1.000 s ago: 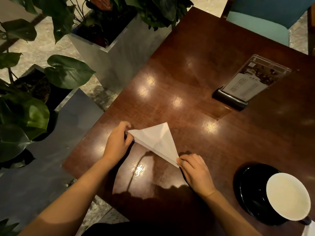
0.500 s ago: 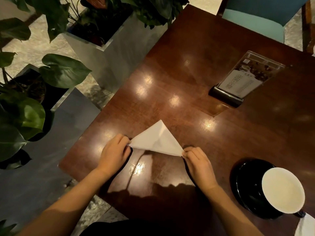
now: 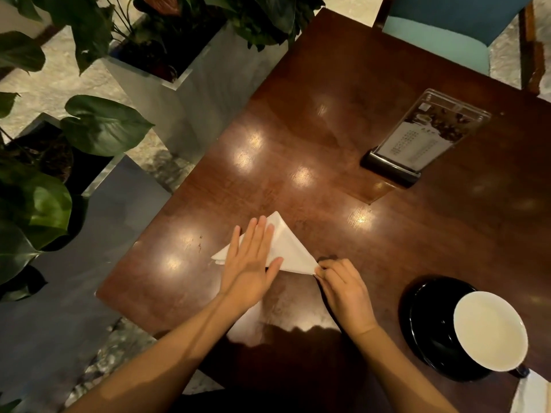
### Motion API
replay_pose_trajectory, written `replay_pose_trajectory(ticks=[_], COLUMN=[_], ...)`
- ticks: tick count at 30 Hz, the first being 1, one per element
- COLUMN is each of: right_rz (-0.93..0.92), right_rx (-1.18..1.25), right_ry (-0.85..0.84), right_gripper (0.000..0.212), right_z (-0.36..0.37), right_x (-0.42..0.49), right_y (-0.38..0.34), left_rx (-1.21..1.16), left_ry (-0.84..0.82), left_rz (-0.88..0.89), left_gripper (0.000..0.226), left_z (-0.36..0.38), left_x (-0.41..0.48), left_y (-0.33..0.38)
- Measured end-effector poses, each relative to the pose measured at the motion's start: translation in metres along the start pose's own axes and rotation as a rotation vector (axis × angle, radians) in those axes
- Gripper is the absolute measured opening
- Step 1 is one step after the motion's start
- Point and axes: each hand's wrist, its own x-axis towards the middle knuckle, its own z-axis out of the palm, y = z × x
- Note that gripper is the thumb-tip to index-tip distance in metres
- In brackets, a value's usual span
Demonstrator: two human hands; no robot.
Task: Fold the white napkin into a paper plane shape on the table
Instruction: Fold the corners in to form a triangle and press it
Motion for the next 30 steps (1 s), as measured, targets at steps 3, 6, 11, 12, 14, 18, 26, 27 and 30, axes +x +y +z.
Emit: replay_pose_trajectory(ticks=[3, 6, 11, 12, 14, 18, 26, 27, 30], right_rz=[0.05, 0.136, 0.383, 0.335, 0.215, 0.153, 0.236, 0.26, 0.323], right_rx=[-0.001, 0.052, 0.123, 0.14, 0.09, -0.094, -0.296, -0.318, -0.358], right_ry=[-0.013, -0.052, 0.019, -0.035, -0.261, -0.487, -0.417, -0.405, -0.4], right_gripper=[0.014, 0.006, 0.034, 0.042, 0.051, 0.058, 0.056, 0.056, 0.057], right_z=[-0.001, -0.005, 0.003, 0.013, 0.036, 0.063, 0.045, 0.041, 0.033], right_x=[-0.002, -0.002, 0.04, 0.059, 0.09, 0.096, 0.056, 0.05, 0.035], right_y=[0.0, -0.006, -0.058, -0.071, -0.089, -0.075, -0.049, -0.045, -0.035], left_rx=[0.048, 0.038, 0.013, 0.02, 0.071, 0.061, 0.017, 0.028, 0.079], left_ry=[-0.009, -0.032, -0.031, -0.049, -0.087, -0.094, -0.076, -0.087, -0.13], left_rz=[0.014, 0.034, 0.033, 0.035, 0.038, 0.018, 0.04, 0.029, 0.038], left_gripper=[0.068, 0.068, 0.067, 0.066, 0.067, 0.07, 0.078, 0.08, 0.079], left_z=[0.009, 0.01, 0.008, 0.007, 0.004, -0.002, -0.006, -0.005, -0.007], left_x=[-0.007, -0.011, -0.01, -0.01, -0.009, -0.008, -0.01, -0.011, -0.013], left_y=[-0.022, -0.028, -0.027, -0.027, -0.025, -0.023, -0.035, -0.04, -0.054])
